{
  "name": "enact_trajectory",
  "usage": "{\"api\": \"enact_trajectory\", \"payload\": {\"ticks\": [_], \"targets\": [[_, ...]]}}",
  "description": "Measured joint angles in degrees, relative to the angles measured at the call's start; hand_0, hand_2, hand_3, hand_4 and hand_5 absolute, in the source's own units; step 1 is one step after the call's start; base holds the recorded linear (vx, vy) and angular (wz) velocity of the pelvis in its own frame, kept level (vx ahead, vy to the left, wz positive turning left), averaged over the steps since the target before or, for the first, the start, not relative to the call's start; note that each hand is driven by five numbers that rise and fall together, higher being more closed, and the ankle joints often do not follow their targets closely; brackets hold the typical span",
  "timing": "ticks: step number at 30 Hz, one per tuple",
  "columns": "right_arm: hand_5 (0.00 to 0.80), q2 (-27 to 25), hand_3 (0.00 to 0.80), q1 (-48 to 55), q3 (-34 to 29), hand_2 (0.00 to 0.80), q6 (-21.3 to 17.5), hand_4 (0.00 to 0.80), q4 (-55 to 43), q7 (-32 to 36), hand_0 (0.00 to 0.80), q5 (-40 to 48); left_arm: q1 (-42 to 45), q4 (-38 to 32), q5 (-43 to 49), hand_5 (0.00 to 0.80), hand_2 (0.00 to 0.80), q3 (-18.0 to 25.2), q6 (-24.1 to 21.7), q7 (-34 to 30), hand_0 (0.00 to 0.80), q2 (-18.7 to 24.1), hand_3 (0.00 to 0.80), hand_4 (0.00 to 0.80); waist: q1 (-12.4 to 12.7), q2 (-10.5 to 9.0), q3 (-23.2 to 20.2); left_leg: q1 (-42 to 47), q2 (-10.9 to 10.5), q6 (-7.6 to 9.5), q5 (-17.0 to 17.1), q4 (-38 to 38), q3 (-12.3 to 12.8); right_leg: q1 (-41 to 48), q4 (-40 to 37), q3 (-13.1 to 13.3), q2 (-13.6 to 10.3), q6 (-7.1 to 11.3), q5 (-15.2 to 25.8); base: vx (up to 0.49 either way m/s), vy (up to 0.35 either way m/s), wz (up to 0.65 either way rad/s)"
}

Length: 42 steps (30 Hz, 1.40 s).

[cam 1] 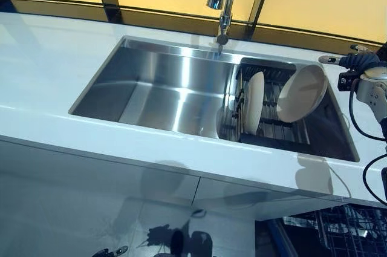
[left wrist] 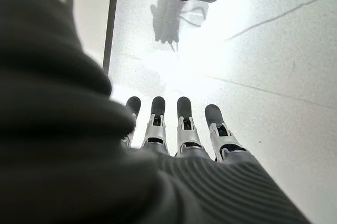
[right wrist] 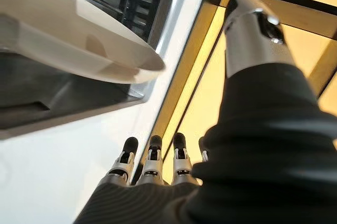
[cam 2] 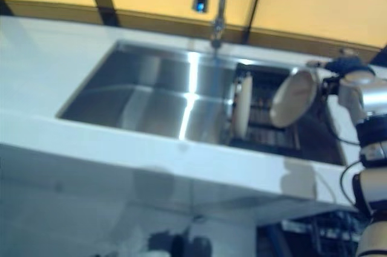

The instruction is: Take plates into dishwasher

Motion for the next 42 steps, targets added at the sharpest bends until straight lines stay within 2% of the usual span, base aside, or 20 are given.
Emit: {"api": "enact_trajectory", "payload": {"ticks": [11,27,42], "targets": [[0.0,0.0,0.0,-2.2,1.0,0.0,1.2,0.0,0.1,-0.6,0.0,0.9,-0.9,-0.2,-0.2,0.0,0.0,-0.8,-0.3,-0.1,0.0,0.0,0.0,0.0,-0.2,0.86,3.5,-1.0,-0.1,0.03,0.0,0.0,0.0,-0.9,0.1,-0.1,0.0,0.03,0.0,0.0,0.0,0.0],[0.0,0.0,0.0,-2.3,1.0,0.0,3.1,0.0,0.9,0.4,0.0,0.9,-0.9,-0.1,-0.2,0.0,0.0,-0.8,-0.5,0.0,0.0,0.0,0.0,0.0,-0.3,0.95,3.6,-0.9,-0.1,0.04,0.0,0.0,0.0,-0.9,0.1,-0.1,-0.1,0.06,0.1,0.0,0.0,0.0],[0.0,0.0,0.0,-2.3,1.0,0.0,4.2,0.0,2.6,4.1,0.0,0.9,-0.9,-0.2,-0.3,0.0,0.0,-0.8,-0.8,0.0,0.0,0.0,0.0,0.0,-0.3,1.04,4.0,-0.9,-0.1,0.04,0.0,0.0,0.0,-0.9,0.0,-0.1,-0.1,0.06,0.1,0.0,0.0,0.0]]}}
